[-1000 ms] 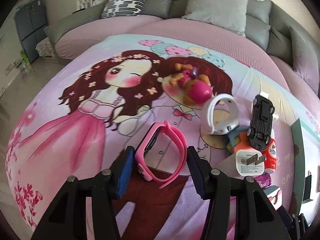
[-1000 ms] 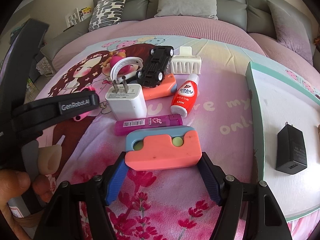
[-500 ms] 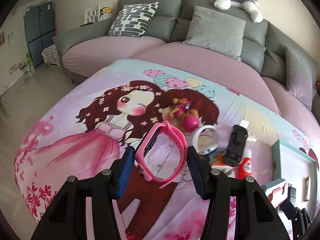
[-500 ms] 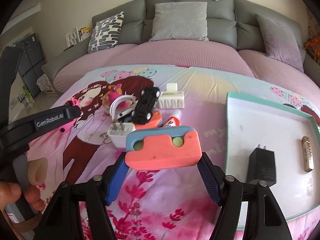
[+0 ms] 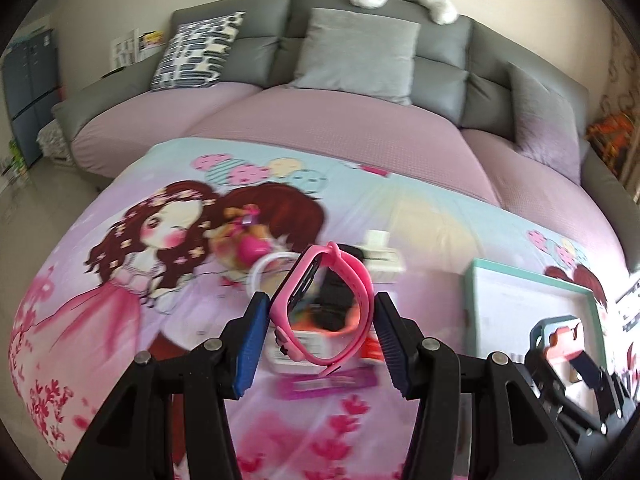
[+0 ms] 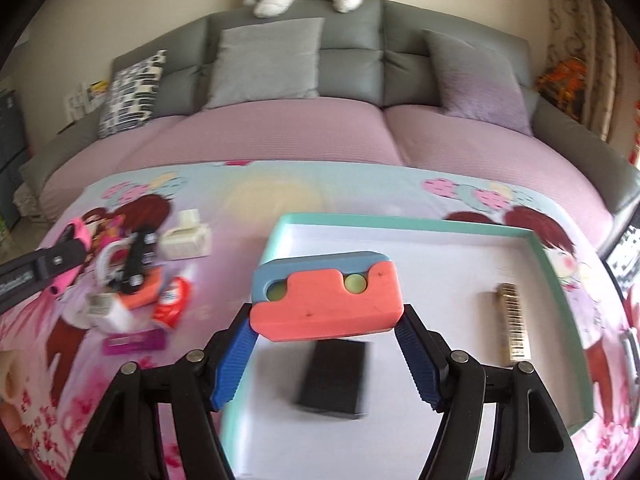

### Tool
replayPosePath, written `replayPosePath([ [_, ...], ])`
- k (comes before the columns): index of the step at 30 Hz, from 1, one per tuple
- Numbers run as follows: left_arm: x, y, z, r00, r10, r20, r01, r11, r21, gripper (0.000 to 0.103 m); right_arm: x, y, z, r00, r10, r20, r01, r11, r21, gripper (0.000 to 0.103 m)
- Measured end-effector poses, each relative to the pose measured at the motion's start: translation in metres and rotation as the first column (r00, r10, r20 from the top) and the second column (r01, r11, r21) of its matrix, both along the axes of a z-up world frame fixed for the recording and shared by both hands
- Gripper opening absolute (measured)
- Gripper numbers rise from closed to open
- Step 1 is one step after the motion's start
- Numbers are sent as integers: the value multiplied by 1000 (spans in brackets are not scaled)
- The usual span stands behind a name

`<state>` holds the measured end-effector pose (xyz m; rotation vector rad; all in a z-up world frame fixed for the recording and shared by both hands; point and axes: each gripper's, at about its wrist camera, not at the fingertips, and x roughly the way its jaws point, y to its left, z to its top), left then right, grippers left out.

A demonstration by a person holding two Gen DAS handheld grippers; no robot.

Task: Organize rigid objects
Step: 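Carry the watch band and foam block into the tray and release both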

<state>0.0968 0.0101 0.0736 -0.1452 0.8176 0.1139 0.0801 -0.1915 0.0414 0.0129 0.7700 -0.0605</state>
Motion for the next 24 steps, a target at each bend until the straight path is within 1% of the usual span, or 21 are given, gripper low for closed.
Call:
replayPosePath([
  [4,4,-27,2,999,-44,-5,44,999,7,55,5,-34,-1,998,-68,-16,68,998,9,72],
  [10,14,-70,3,992,-124,-13,124,992,-2,55,6,-75,-5,990,-139,-39,140,989,40,72],
  [16,27,-117,0,975,-222,-25,222,975,-15,55,5,-103,-10,981,-184,-54,186,981,45,72],
  [21,40,-148,-7,958,-283,-44,282,959,-33,55,5,-118,-12,976,-210,-61,213,976,53,72],
  [24,47,-164,-13,951,-304,-52,302,952,-38,55,6,-123,-14,973,-220,-68,223,973,57,73],
])
